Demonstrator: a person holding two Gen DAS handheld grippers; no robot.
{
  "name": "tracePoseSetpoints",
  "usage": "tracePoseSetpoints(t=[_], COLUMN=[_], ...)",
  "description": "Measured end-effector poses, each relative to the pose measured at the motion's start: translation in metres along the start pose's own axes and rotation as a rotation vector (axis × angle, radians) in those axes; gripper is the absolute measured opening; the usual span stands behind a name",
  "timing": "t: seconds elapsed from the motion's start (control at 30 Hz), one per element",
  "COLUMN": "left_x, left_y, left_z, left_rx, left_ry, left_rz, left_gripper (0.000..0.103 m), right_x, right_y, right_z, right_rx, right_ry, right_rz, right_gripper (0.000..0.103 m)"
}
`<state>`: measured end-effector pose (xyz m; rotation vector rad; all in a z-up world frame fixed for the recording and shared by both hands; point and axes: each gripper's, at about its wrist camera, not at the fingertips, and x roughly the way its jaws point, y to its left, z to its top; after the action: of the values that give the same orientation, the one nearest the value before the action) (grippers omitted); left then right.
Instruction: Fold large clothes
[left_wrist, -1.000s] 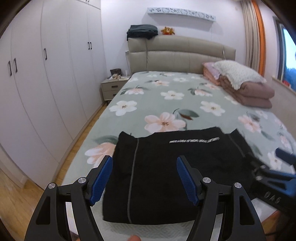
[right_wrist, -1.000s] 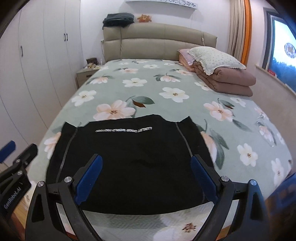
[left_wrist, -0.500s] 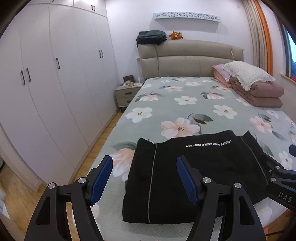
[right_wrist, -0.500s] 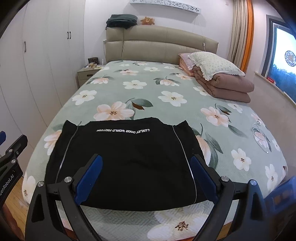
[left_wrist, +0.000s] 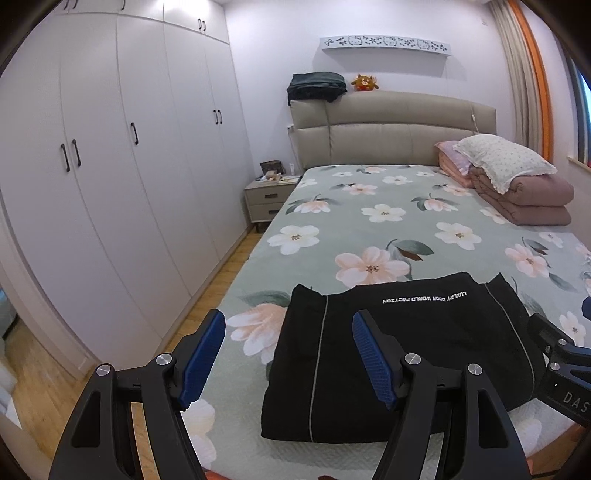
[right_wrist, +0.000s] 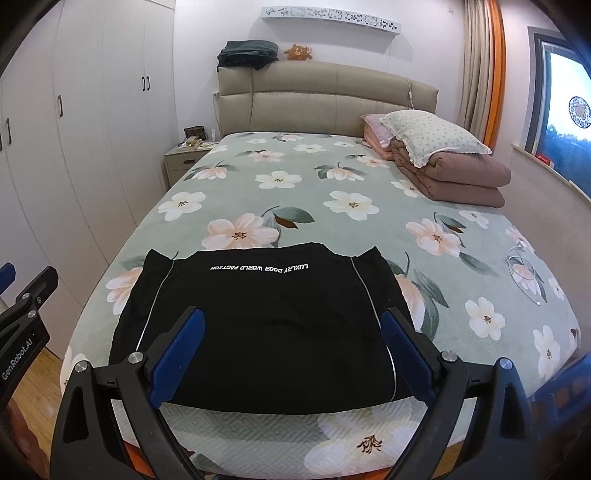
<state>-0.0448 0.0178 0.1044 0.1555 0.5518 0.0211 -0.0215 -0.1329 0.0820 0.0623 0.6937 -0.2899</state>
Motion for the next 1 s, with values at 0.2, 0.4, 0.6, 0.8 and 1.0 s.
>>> tracePoseSetpoints(t=[0.2, 0.4, 0.6, 0.8, 1.0], left_x=[0.008, 0.018, 0.023, 0.024, 0.030], left_y=[-0.006, -0.011, -0.006, 0.005, 0.003], left_z=[-0.003, -0.007, -0.009, -0.006, -0.009], left_rx=[0.017, 0.031, 0.008, -0.025, -0.037], left_ry=[0.008, 0.029, 0.018, -0.010, -0.013], left_rz=[0.017, 0.015, 0.023, 0.062, 0.062], left_gripper=[0.073, 0.073, 0.073, 0.073, 0.073], right_x=[0.005, 0.021, 0.033, 0.042, 0.052], right_y=[-0.004, -0.009, -0.009, -0.005, -0.002], right_z=[-0.001, -0.004, -0.007, -0.012, -0.016], right_rx=[0.015, 0.034, 0.055, 0.044, 0.036], right_ry=[0.016, 0.061, 0.096, 0.115, 0.132], right_rz=[0.004, 0.012, 0.041, 0.043, 0.043], right_gripper=[0.097, 0.097, 0.097, 0.097, 0.097])
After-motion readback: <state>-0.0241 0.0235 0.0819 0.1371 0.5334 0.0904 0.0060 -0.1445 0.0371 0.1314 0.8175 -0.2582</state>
